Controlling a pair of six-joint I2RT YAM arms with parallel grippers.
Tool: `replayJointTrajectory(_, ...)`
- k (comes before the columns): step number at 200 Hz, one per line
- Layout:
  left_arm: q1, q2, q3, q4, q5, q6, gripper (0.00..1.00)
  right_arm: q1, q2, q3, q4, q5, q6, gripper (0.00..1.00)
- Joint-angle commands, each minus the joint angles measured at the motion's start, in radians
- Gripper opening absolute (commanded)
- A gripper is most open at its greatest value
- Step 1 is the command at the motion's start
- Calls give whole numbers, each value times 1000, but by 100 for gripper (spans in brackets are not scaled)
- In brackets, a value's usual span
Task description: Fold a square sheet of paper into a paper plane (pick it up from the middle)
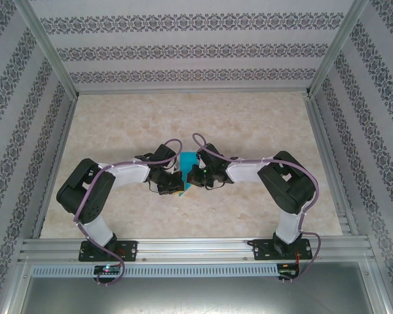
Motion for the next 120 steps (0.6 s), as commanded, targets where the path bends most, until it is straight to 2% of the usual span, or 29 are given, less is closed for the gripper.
replayJointTrajectory(1,9,40,-11,-157,-90,11,0,-28,15,6,-41,22,-48,0)
replayJointTrajectory(74,11,57,-56,-173,-83,3,0,-236,-45,-56,-94,58,-164,0)
replayJointTrajectory(120,12,14,16,-119,-26,43,0,-250,-218,-53,-171,107,-166,1)
